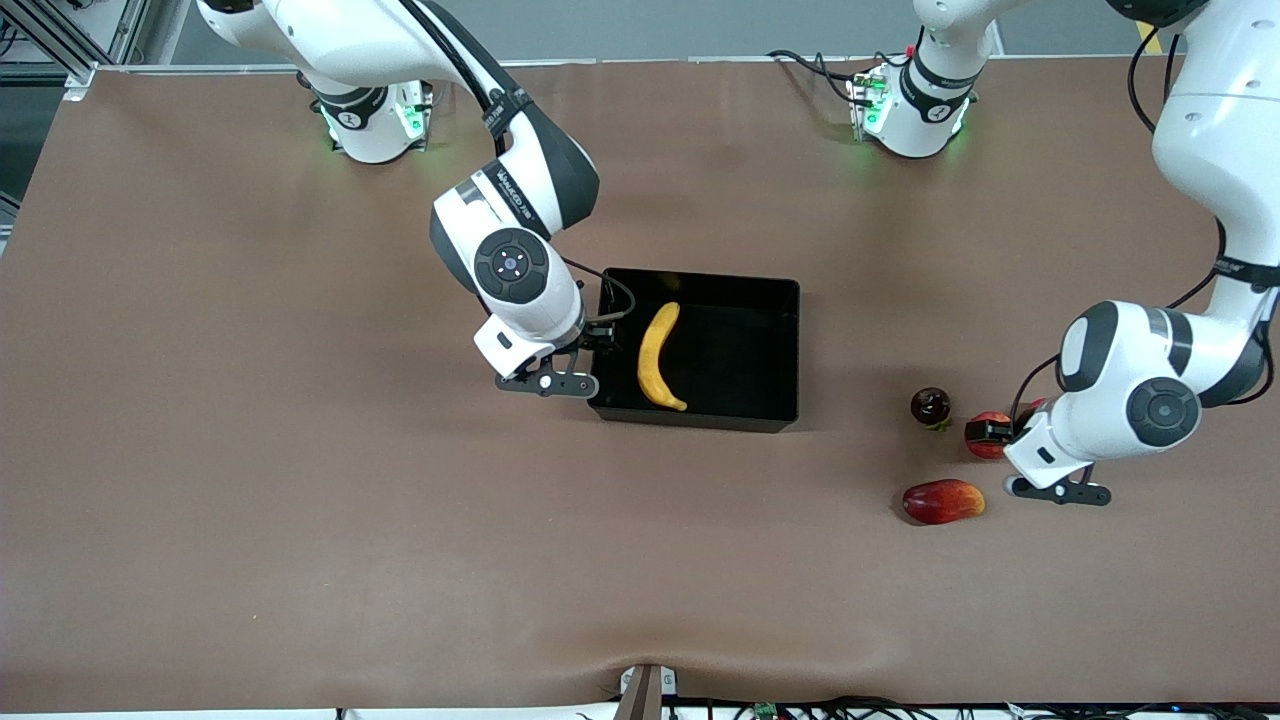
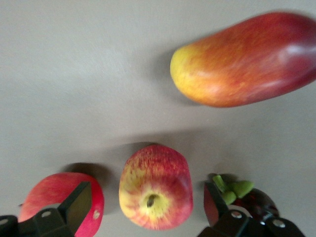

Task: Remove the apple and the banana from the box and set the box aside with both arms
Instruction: 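Reach the left gripper to the banana while the right gripper grips the tray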

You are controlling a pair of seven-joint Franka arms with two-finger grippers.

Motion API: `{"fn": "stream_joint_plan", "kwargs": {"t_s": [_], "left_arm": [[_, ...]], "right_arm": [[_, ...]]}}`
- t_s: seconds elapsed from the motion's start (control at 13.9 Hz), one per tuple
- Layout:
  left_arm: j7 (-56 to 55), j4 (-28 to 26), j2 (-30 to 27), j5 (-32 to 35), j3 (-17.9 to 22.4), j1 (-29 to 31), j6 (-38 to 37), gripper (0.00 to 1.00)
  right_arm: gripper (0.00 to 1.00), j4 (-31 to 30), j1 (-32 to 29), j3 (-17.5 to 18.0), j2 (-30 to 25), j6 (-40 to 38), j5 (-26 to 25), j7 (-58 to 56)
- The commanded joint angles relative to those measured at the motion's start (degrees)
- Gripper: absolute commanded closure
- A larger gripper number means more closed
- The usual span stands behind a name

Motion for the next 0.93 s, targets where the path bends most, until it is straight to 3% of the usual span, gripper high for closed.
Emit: {"fn": "stream_joint_plan", "kwargs": {"t_s": [0.0,0.43,0.86], "left_arm": [[-0.5,0.1,-5.8,-0.6,-4.4,-0.1,-6.2,0.0],[-15.9,2.0,-6.6,-1.6,-18.2,-0.9,-13.0,0.0],[-36.9,2.0,-2.7,-0.2,-19.1,-17.0,-12.0,0.0]], "right_arm": [[0.0,-1.1,-1.2,0.5,-2.1,-2.0,-0.4,0.8],[0.0,-2.7,-2.0,0.5,-3.8,-3.0,-1.7,0.5],[0.0,-3.9,-2.3,0.5,-4.2,-3.0,-2.7,0.4]]}}
